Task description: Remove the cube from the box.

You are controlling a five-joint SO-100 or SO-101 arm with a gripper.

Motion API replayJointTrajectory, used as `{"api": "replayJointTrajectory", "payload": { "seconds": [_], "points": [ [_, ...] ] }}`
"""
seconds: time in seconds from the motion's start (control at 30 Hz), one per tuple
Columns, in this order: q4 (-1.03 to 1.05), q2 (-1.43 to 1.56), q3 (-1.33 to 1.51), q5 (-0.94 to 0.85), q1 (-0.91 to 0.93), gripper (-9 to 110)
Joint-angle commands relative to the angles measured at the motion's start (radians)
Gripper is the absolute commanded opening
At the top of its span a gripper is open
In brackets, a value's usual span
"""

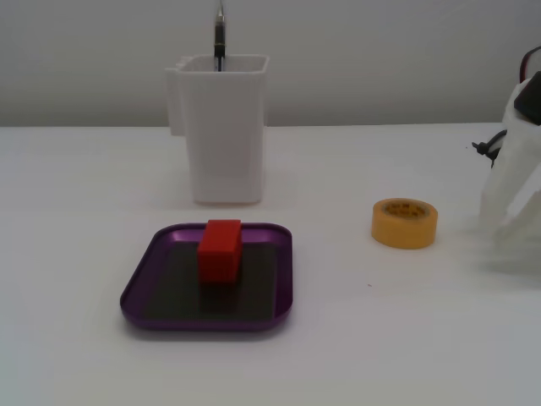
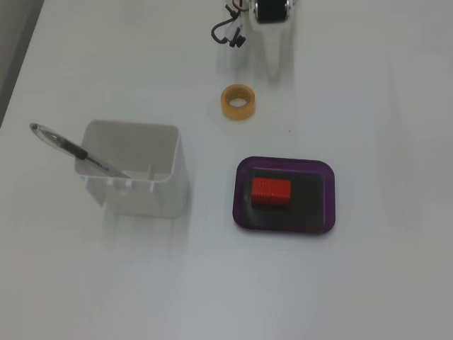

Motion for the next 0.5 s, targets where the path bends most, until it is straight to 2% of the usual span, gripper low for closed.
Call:
{"api": "replayJointTrajectory", "payload": {
  "seconds": [0.0, 0.33, 0.47],
  "points": [
    [-0.014, 0.094, -0.089, -0.008, 0.006, -1],
    [-0.164, 0.058, -0.367, -0.011, 0.012, 0],
    [-0.164, -0.109, -0.502, -0.006, 0.012, 0]
  ]
}}
